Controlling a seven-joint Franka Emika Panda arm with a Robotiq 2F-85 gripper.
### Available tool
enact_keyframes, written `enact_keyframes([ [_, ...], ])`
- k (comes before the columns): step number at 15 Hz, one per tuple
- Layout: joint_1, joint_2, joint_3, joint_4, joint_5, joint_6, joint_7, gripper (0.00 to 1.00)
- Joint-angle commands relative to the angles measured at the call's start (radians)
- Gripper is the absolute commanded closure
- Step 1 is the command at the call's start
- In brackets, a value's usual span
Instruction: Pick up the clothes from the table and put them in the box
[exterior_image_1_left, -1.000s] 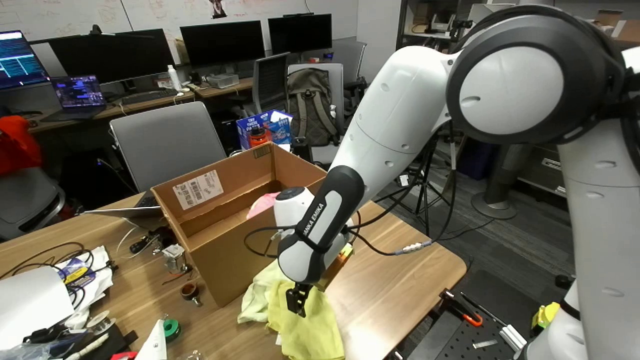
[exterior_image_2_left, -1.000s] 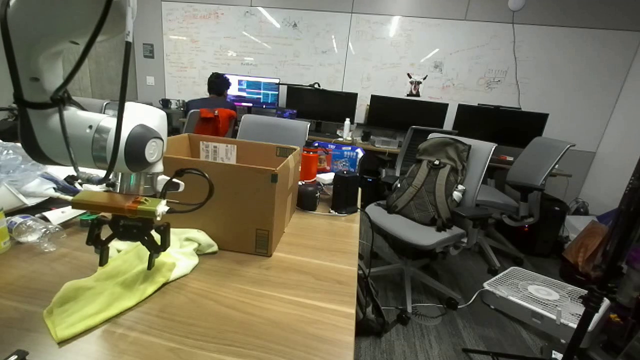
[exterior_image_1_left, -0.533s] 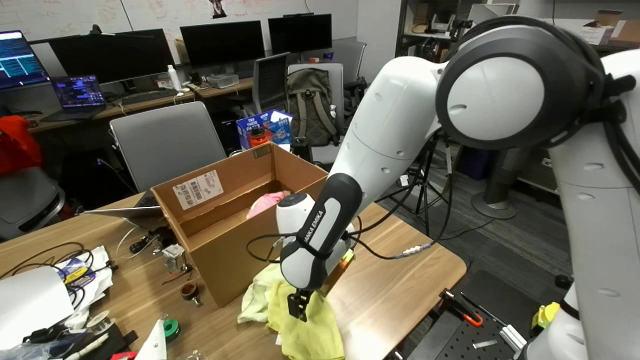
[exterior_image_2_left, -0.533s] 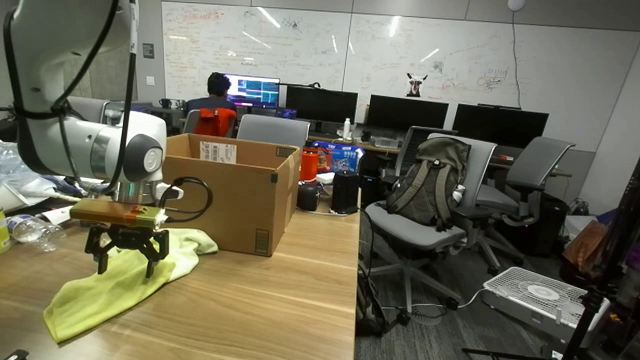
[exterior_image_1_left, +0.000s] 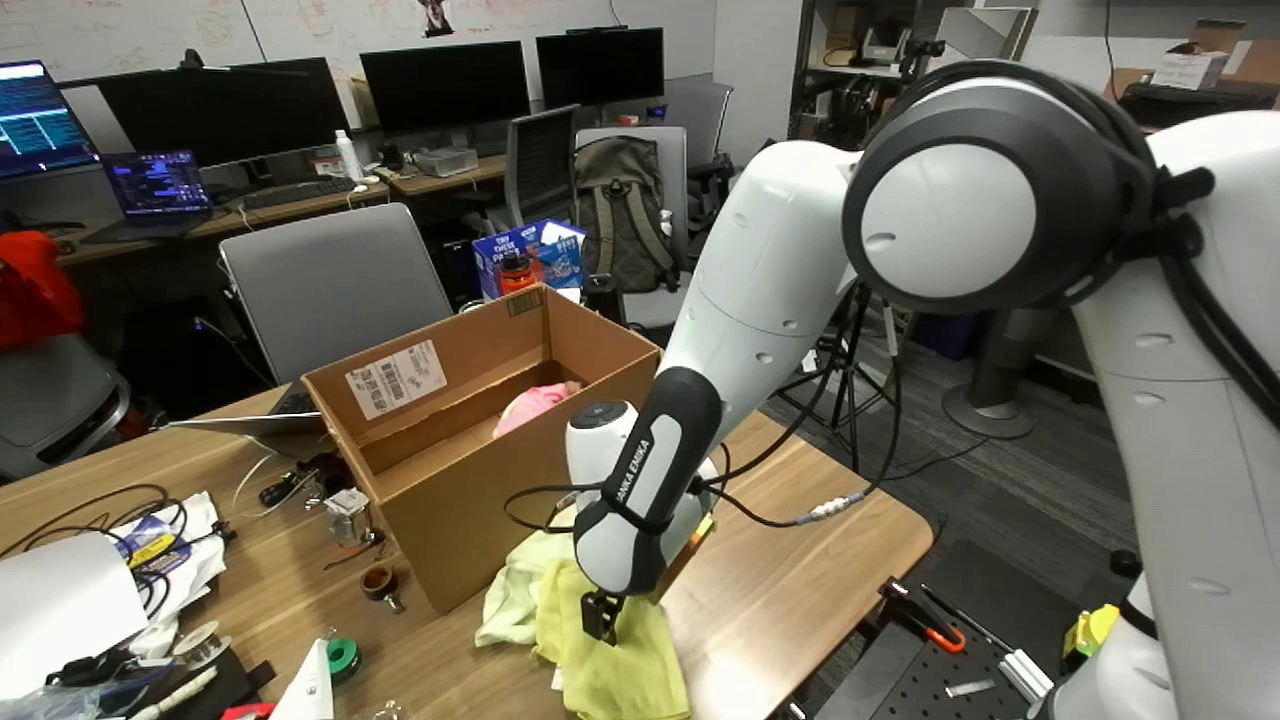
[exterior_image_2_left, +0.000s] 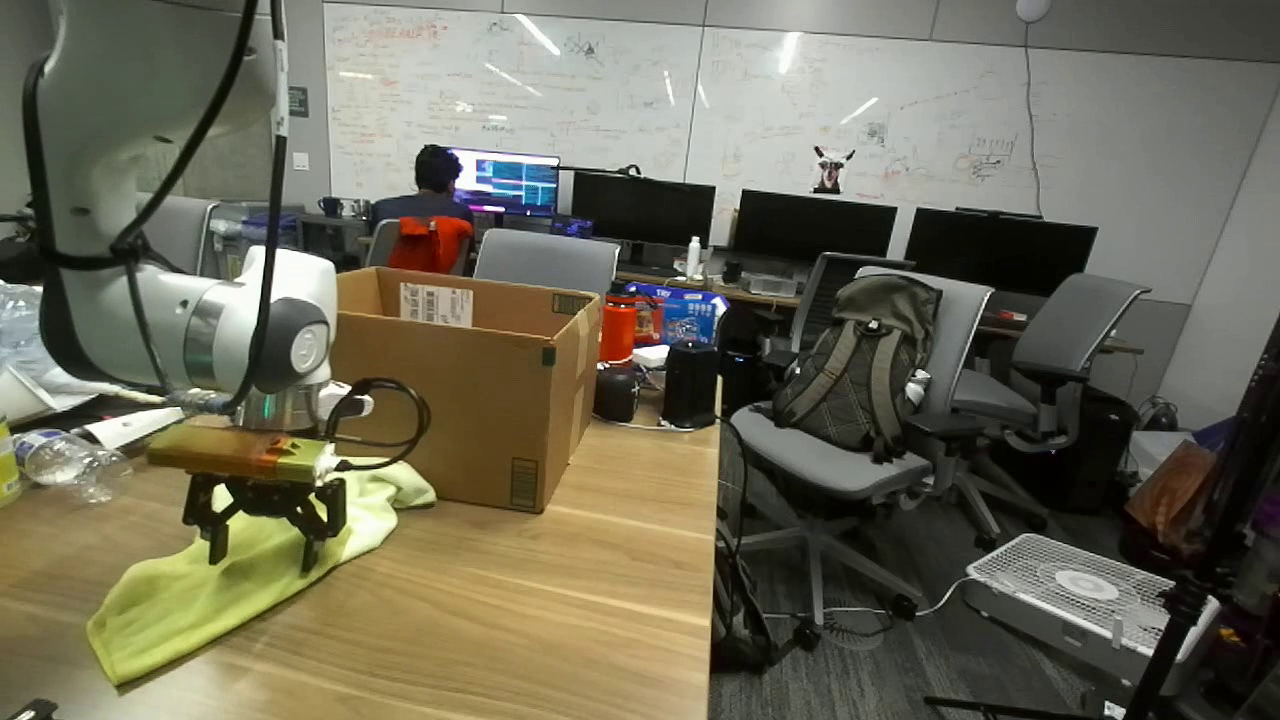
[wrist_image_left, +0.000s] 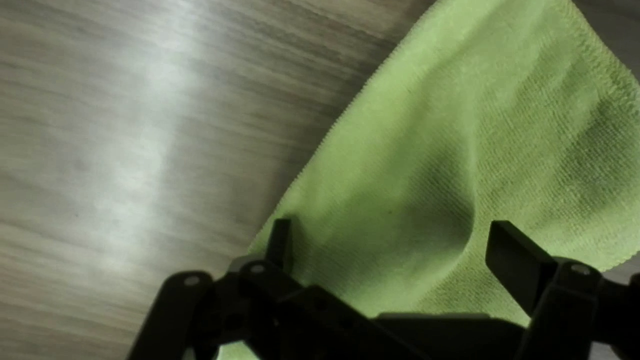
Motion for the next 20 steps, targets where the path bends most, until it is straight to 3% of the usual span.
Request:
enact_keyframes([
  [1, 0.039, 0.020, -0.037, -0.006, -0.026, 0.085, 0.040, 0.00],
  [6, 0.092, 0.038, -0.088, -0.007, -0.049, 0.152, 0.077, 0.00],
  [17, 0.226, 0.083, -0.221, 0.012, -0.111, 0.174, 0.189, 0.00],
  [18, 0.236, 0.084, -0.231, 0.013, -0.118, 0.174, 0.199, 0.03],
  [20, 0.251, 0.086, -0.244, 0.014, -0.124, 0.174, 0.216, 0.27],
])
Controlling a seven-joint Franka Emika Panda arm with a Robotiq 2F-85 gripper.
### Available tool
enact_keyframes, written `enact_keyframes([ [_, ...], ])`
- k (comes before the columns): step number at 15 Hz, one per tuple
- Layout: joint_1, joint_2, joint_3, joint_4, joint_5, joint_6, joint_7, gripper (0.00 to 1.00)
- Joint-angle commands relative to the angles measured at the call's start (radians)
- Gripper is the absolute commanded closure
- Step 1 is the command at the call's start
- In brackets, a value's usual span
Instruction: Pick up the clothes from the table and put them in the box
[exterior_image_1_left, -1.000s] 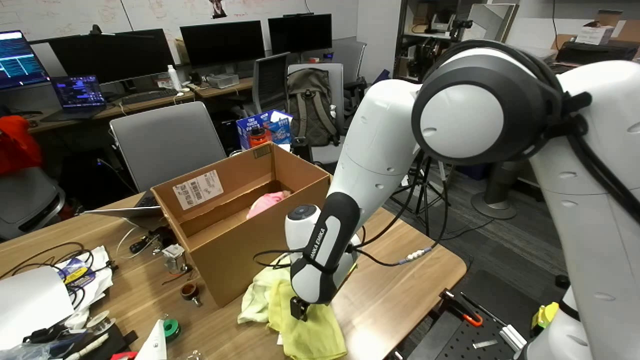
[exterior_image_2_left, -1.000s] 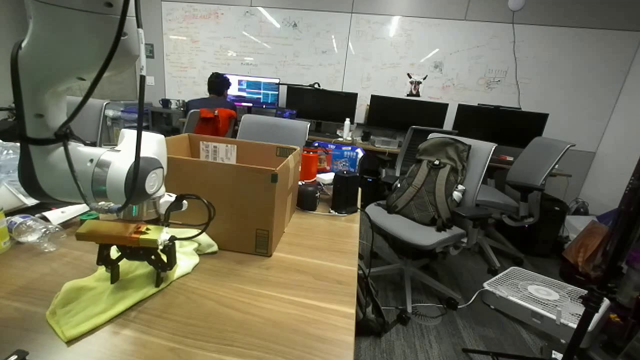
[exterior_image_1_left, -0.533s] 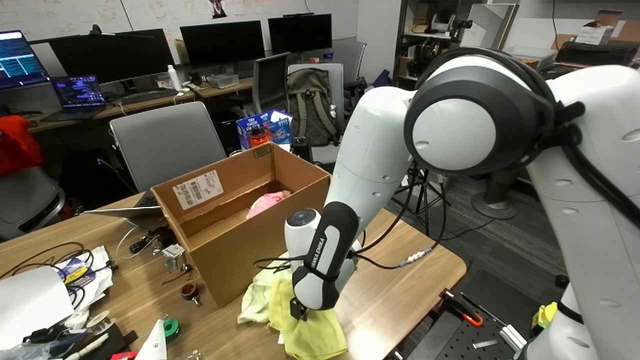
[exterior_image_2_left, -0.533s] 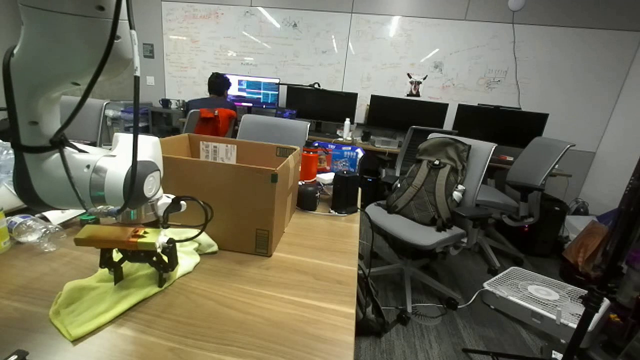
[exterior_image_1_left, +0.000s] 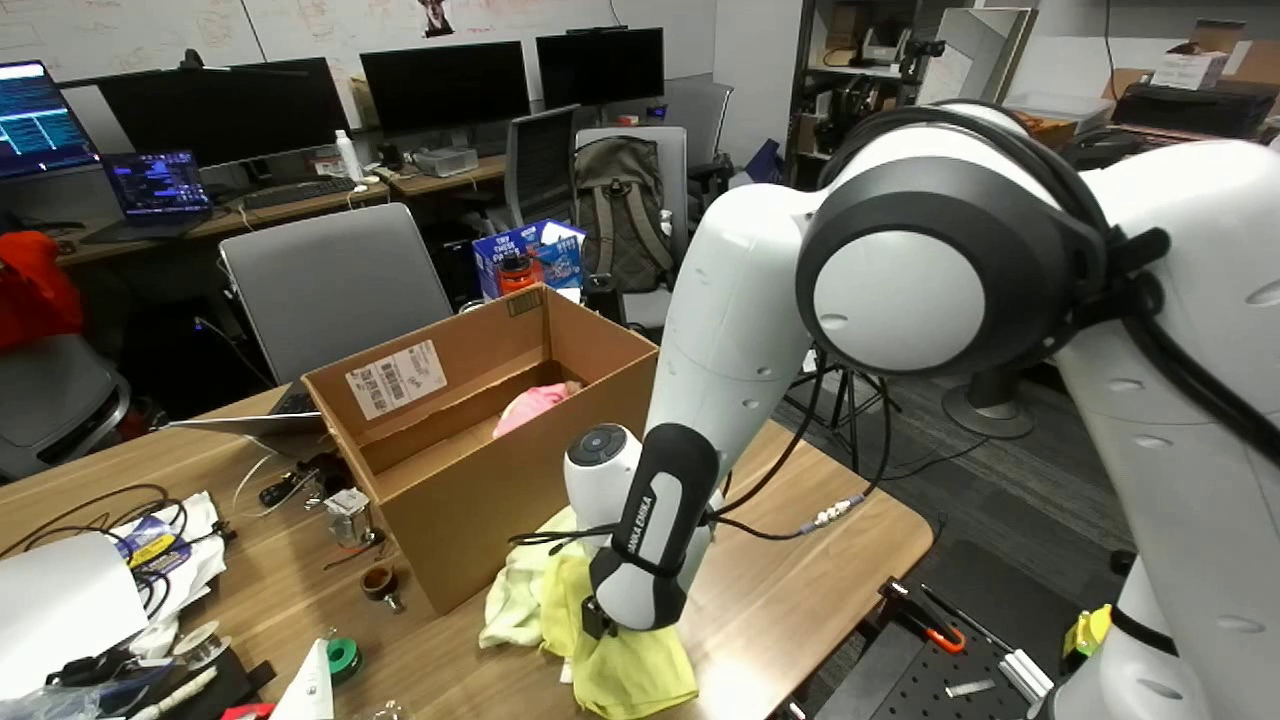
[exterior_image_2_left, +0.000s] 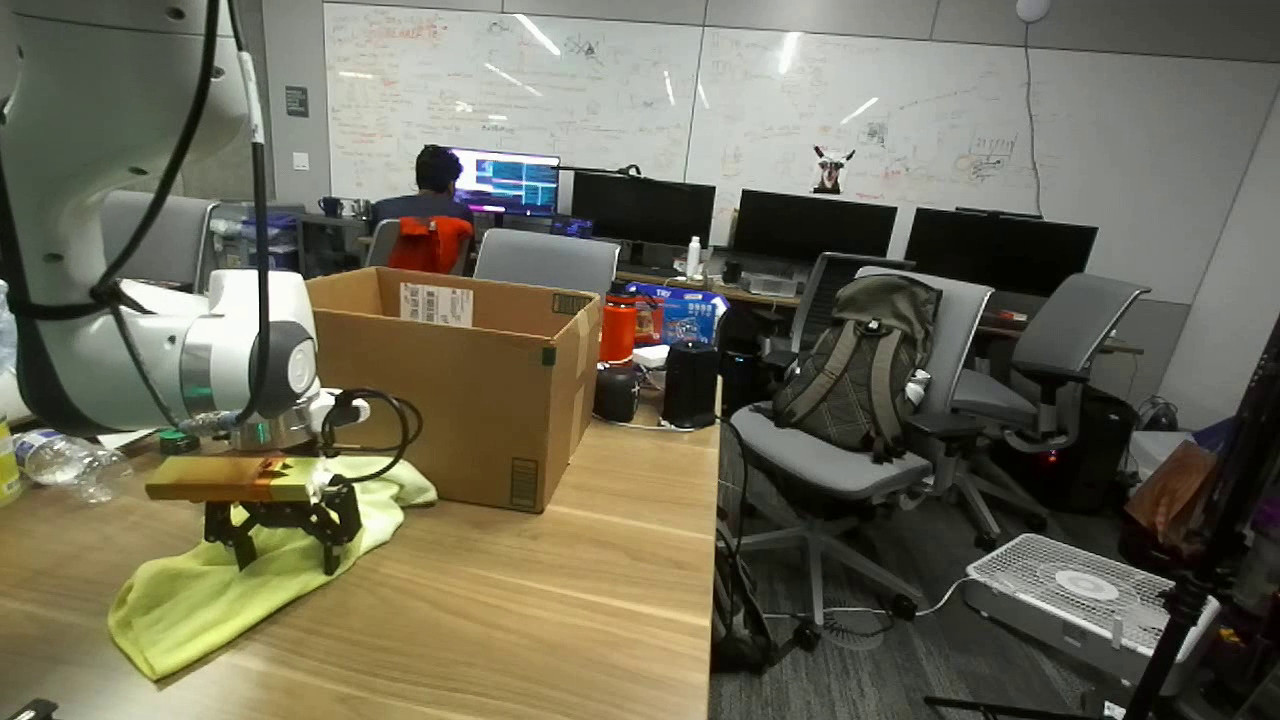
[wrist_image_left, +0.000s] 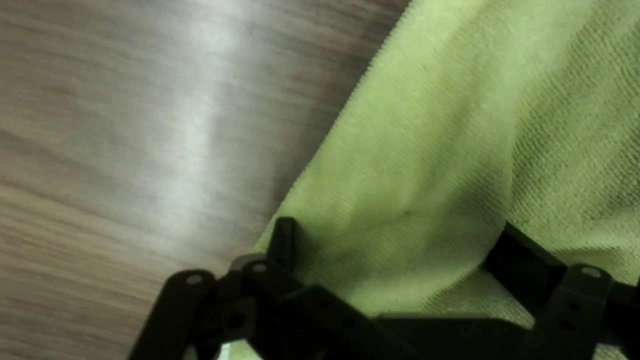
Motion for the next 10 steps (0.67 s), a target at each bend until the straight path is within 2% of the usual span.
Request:
enact_keyframes([
  [1, 0.045, 0.035, -0.050, 0.017, -0.032, 0.028, 0.051, 0.30],
  [8, 0.064, 0.033, -0.083, 0.026, -0.038, 0.026, 0.081, 0.84],
  [10, 0.073, 0.024, -0.096, 0.023, -0.040, 0.025, 0.092, 0.96],
])
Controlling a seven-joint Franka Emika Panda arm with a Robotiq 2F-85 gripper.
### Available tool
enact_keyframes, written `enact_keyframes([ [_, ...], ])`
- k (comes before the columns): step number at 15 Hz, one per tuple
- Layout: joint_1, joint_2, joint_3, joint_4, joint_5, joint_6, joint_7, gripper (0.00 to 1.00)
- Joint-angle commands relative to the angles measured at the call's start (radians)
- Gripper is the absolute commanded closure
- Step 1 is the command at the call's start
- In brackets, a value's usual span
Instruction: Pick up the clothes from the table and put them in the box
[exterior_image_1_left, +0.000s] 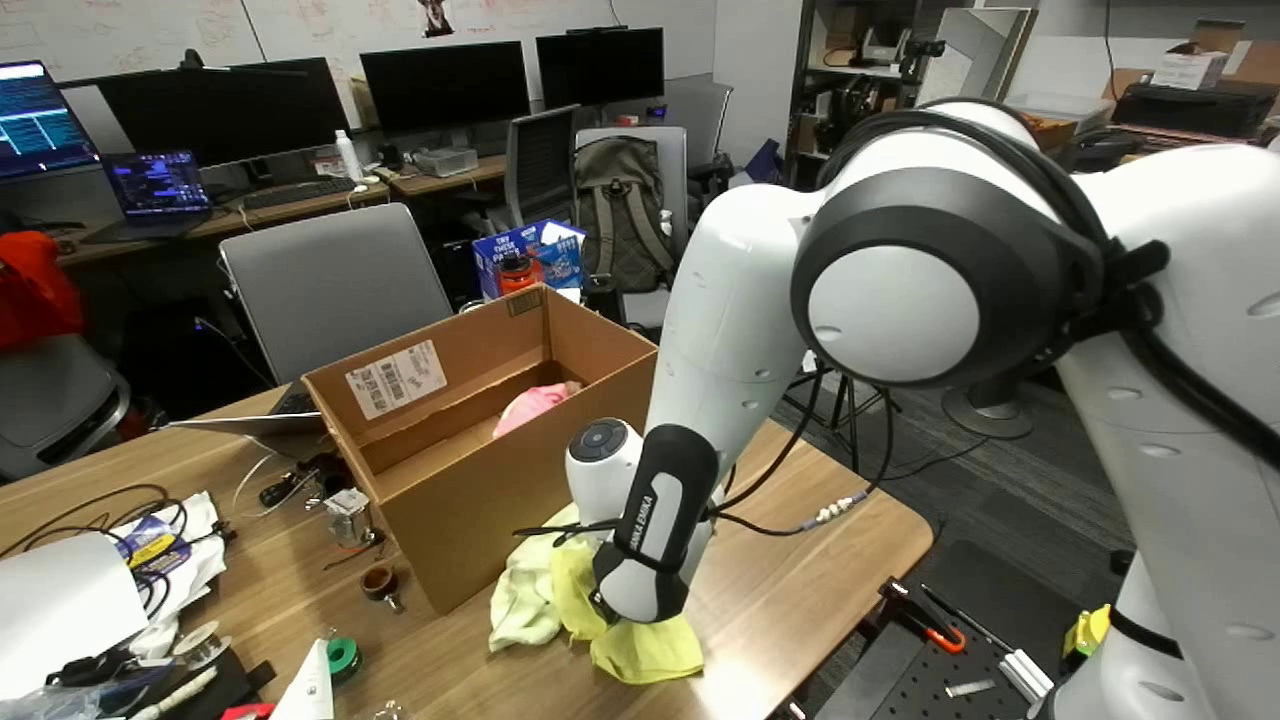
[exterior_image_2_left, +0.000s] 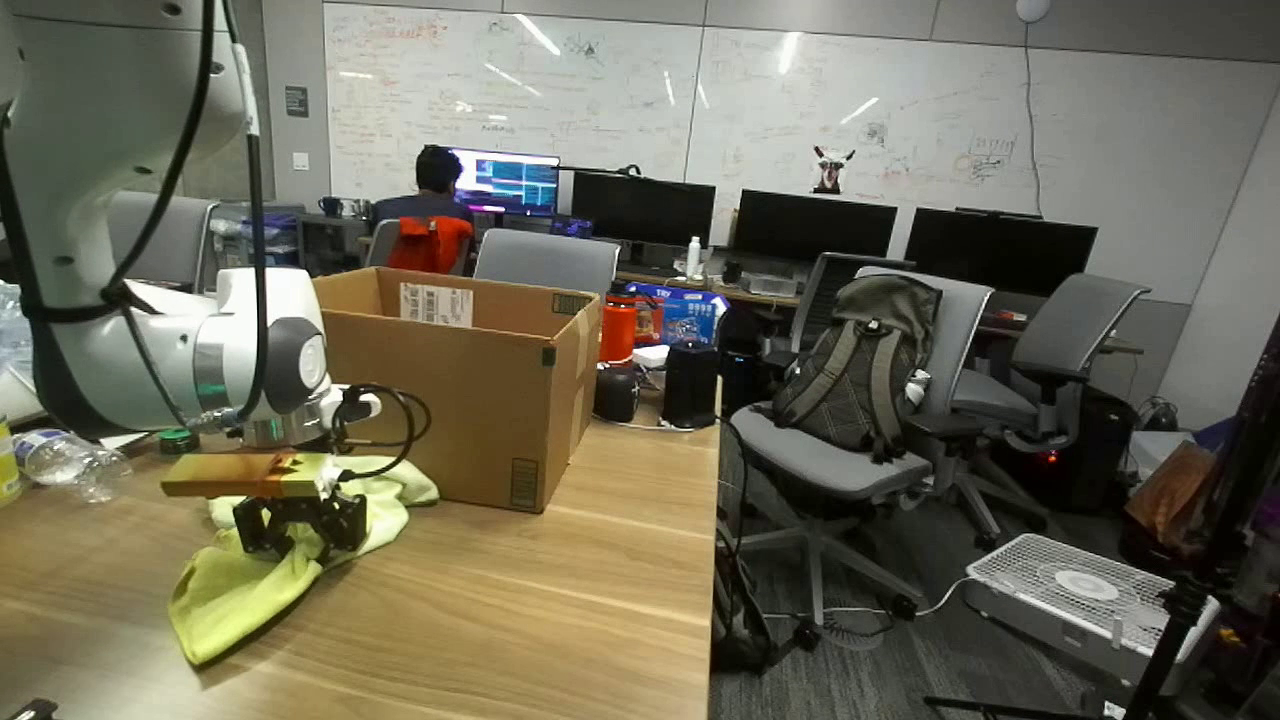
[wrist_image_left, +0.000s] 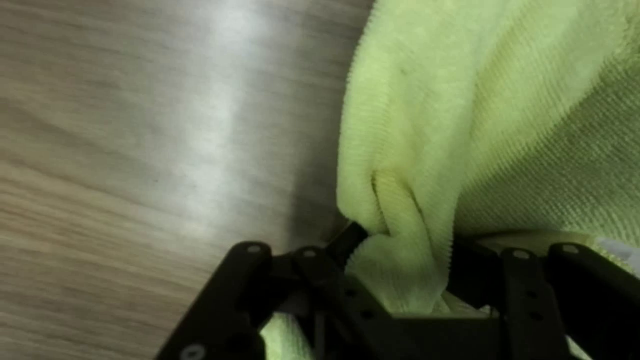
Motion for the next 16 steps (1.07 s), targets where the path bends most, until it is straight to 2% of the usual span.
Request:
enact_keyframes([
  [1, 0.040, 0.018, -0.048, 0.015, -0.031, 0.023, 0.055, 0.98],
  [5, 0.057, -0.012, -0.079, 0.009, -0.028, 0.007, 0.087, 0.94],
  [9, 0.051, -0.099, -0.118, -0.010, -0.028, -0.030, 0.115, 0.94],
  [13, 0.080, -0.225, -0.215, -0.034, -0.091, -0.032, 0.173, 0.93],
  [16, 0.108, -0.307, -0.295, -0.028, -0.197, -0.026, 0.264, 0.93],
])
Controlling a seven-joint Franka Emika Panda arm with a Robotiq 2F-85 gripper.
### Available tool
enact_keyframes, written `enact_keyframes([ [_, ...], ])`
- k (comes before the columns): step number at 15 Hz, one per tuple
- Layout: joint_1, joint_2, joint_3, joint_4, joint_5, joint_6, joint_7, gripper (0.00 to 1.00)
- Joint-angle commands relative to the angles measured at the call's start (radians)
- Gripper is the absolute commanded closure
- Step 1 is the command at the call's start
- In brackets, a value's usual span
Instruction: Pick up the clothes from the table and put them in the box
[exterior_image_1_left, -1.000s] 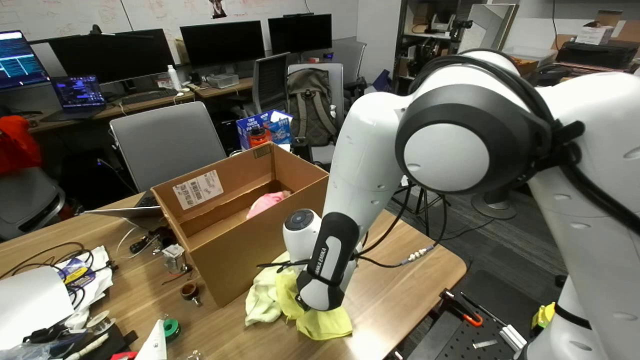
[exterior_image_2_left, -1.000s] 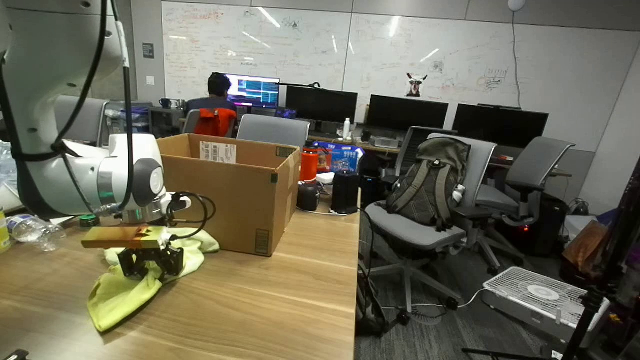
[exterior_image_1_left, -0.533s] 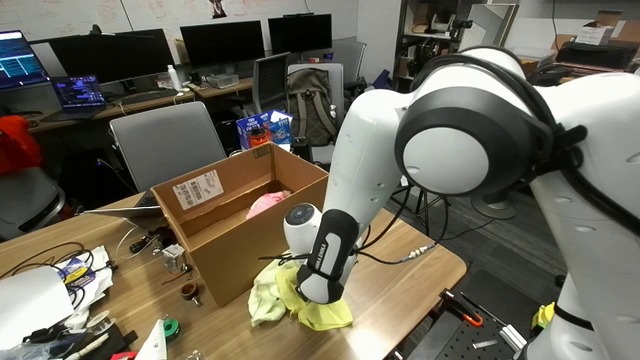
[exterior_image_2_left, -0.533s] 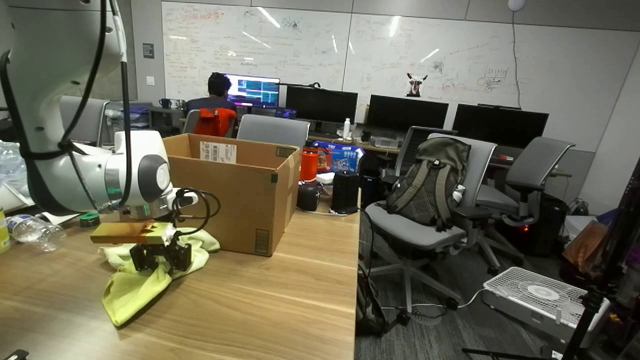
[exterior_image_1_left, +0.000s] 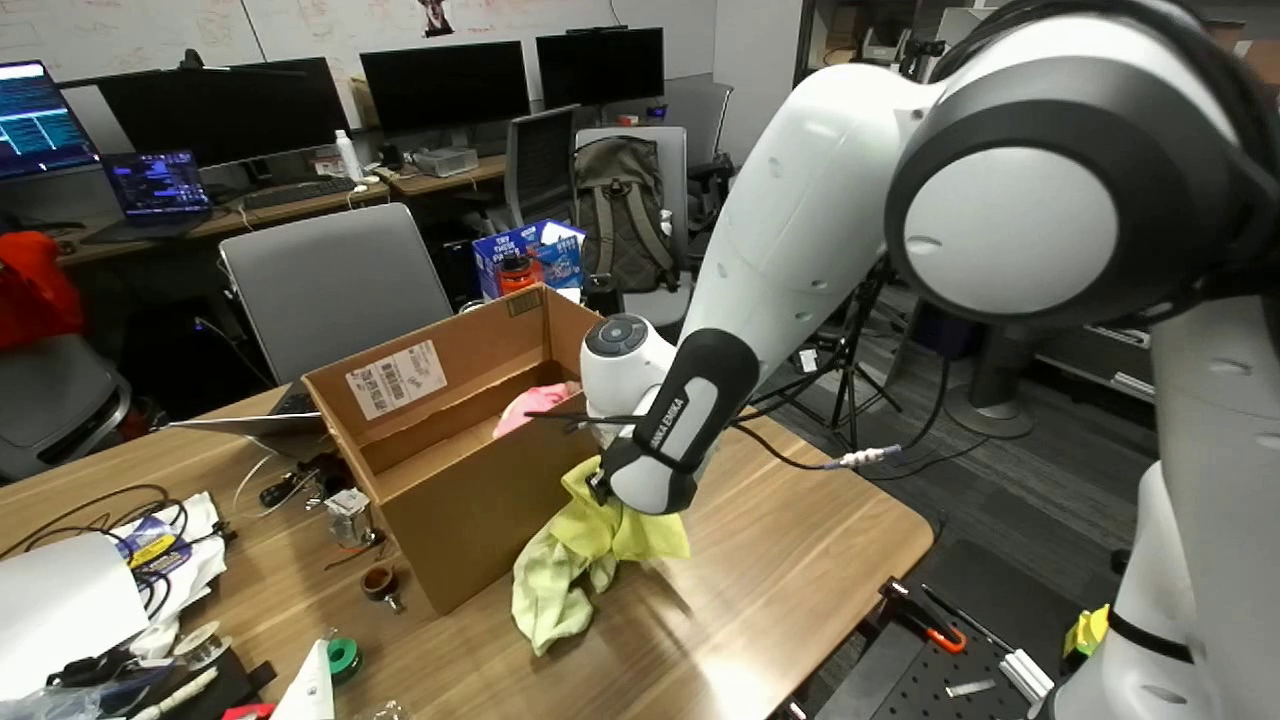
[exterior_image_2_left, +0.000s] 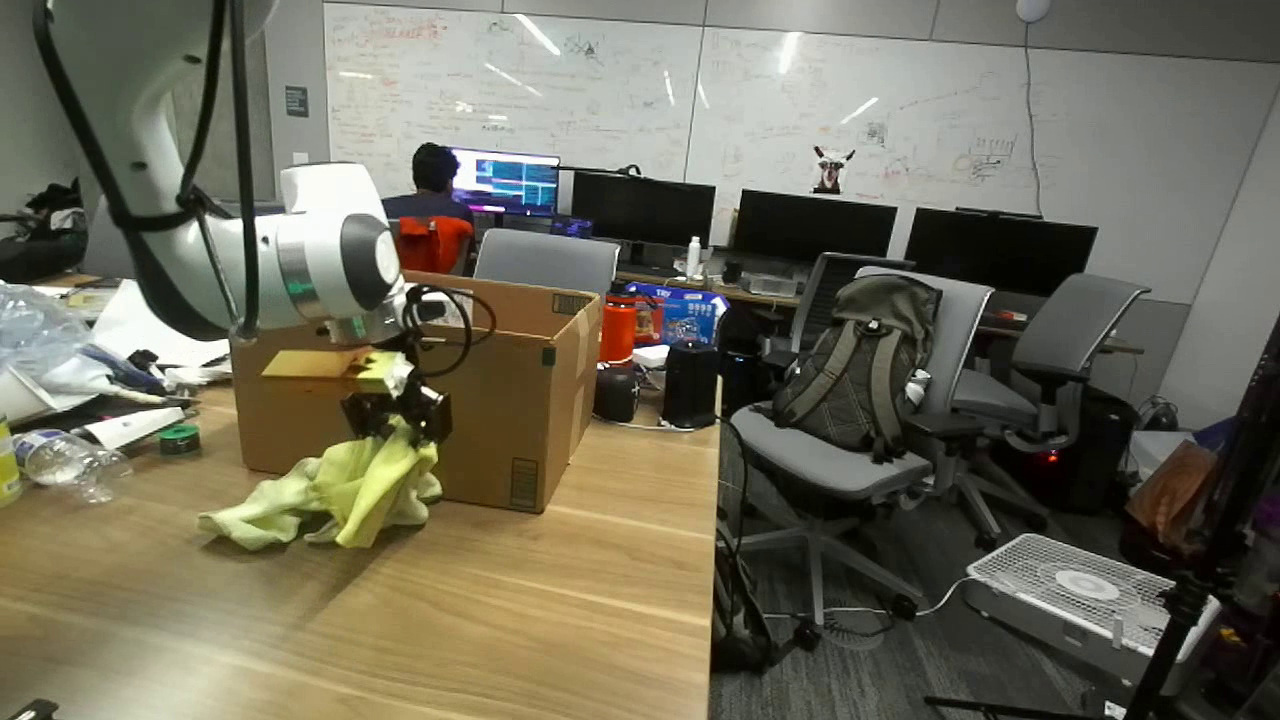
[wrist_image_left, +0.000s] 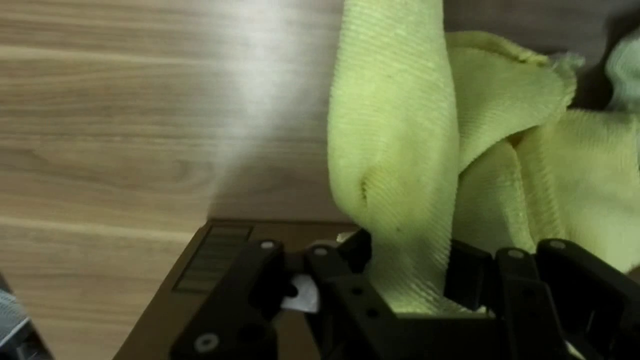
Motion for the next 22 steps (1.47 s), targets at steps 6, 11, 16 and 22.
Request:
enact_keyframes([
  [6, 0.111, -0.244, -0.214, -0.013, -0.318, -0.007, 0.286, 0.93],
  [11, 0.147, -0.323, -0.269, 0.009, -0.447, -0.021, 0.395, 0.93],
  [16, 0.150, -0.375, -0.273, 0.058, -0.531, -0.042, 0.451, 0.93],
  [22, 0.150, -0.442, -0.247, 0.150, -0.568, -0.084, 0.461, 0.93],
])
